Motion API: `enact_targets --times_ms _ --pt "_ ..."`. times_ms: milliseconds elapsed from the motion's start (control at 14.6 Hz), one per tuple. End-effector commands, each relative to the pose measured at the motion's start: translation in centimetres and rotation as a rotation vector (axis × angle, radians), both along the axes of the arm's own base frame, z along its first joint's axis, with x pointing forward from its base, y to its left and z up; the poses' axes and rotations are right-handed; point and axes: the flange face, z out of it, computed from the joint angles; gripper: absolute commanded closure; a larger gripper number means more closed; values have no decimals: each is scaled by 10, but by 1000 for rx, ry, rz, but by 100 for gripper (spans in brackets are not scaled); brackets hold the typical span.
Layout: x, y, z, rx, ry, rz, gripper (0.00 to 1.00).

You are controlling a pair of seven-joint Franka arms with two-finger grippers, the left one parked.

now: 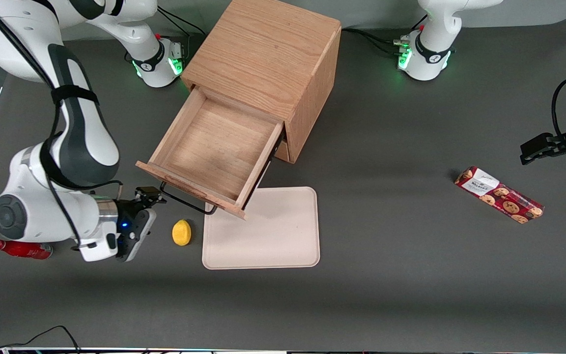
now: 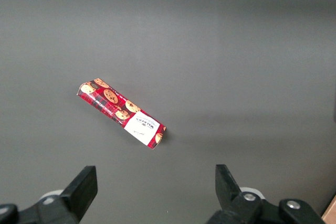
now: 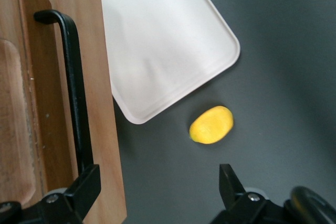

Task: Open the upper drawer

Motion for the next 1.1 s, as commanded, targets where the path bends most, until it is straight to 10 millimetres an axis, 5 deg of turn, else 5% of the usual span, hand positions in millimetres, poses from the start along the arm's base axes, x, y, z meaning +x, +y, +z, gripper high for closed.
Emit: enact_targets --times_ms 0,206,618,1031 --pt "-2 3 8 -27 -1 -3 0" --pt "-8 3 21 -29 8 1 0" --pt "-44 1 86 -102 50 -149 0" --pt "-147 -21 157 -200 34 -353 0"
